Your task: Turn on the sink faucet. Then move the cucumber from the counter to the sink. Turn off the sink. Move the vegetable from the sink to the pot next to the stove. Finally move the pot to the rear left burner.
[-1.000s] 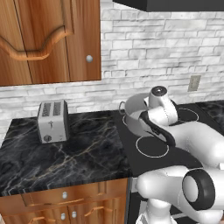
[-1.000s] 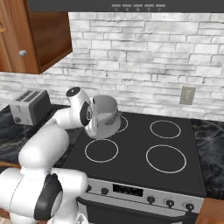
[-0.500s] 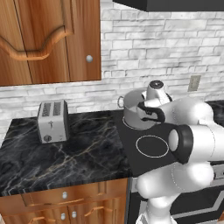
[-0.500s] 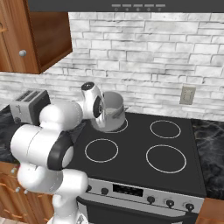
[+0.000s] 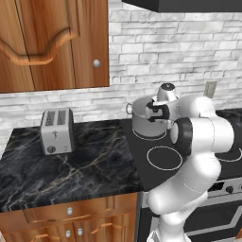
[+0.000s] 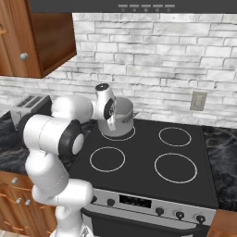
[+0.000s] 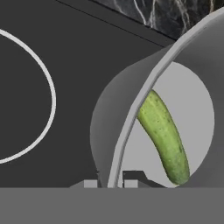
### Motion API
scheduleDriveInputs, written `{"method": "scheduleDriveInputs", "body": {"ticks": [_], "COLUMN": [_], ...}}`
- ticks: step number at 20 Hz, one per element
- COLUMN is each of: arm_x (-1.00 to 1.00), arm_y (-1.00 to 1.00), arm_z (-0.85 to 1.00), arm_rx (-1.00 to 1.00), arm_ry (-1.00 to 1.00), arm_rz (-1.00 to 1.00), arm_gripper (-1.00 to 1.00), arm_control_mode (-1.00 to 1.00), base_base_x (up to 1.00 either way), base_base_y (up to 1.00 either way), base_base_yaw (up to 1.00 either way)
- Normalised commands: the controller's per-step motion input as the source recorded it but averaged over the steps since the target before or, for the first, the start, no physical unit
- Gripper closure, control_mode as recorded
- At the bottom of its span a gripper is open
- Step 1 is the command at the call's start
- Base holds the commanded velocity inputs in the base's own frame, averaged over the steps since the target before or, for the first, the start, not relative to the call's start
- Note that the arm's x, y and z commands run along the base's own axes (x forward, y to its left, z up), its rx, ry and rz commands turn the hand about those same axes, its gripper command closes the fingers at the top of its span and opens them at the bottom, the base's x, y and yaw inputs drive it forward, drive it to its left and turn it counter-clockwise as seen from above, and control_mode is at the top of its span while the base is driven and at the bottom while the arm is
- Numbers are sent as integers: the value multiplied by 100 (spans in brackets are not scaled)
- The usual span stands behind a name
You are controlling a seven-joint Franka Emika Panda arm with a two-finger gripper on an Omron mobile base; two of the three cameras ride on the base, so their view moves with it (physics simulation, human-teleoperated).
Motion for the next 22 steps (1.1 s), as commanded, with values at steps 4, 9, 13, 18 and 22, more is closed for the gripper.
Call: {"method": "scheduleDriveInputs", "body": {"ticks": [4,9,13,18,22], "arm_x": [17,10,13,7,4], "arm_y": [-14,-3,0,0,-8], "arm_z": [-21,-20,-30,-28,-29], "arm_rx": [2,0,0,0,1], "arm_ry": [0,0,0,0,0], "arm_rz": [2,1,1,2,4], "arm_gripper": [100,100,100,100,100], "arm_control_mode": [-100,-100,-100,-100,-100], "base_base_x": [0,0,0,0,0], "base_base_y": [0,0,0,0,0], "base_base_yaw": [0,0,0,0,0]}}
